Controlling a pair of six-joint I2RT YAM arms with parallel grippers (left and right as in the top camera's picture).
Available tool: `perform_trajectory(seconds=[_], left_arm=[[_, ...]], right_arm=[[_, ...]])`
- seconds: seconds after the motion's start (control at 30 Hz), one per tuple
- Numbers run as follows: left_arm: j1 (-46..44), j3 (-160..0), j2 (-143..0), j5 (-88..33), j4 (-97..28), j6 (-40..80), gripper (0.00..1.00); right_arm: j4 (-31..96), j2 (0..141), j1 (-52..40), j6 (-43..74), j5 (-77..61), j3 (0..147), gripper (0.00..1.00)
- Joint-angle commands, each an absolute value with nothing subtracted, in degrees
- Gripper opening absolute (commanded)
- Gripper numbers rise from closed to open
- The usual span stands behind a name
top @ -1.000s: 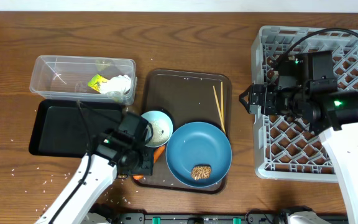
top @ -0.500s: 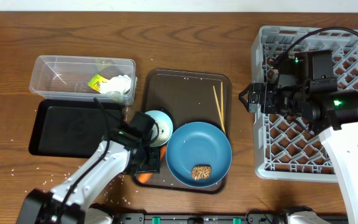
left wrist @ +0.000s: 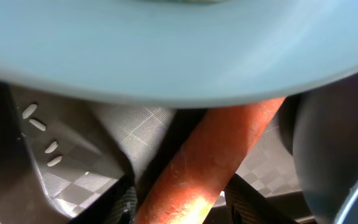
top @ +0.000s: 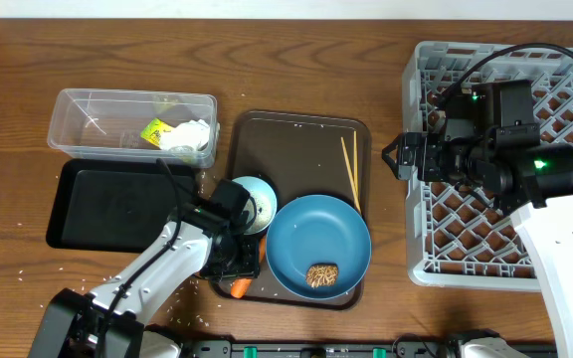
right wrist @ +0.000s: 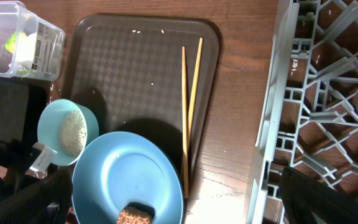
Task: Sort waste into correct bins and load items into the dishwasher rack
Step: 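Reach left gripper under the light-blue bowl toward the carrot, then close the left gripper on the orange carrot and lift it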
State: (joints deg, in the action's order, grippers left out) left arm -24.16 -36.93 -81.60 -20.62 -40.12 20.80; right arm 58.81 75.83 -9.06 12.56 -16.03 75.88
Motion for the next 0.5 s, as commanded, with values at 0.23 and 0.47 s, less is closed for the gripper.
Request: perform_trajectory(seconds=[0.23, 0.47], left_arm=[[-26.5, -36.6, -82.0, -21.3, -41.3, 21.6, 0.43], [-30.4, -36.6, -82.0, -16.8, -40.4, 24.8, 0.4]], right_arm=[[58.7, 76.2, -10.2, 12.4, -15.9, 76.1, 0.99], [58.5, 76.2, -10.2, 12.4, -15.9, 76.1, 0.99]])
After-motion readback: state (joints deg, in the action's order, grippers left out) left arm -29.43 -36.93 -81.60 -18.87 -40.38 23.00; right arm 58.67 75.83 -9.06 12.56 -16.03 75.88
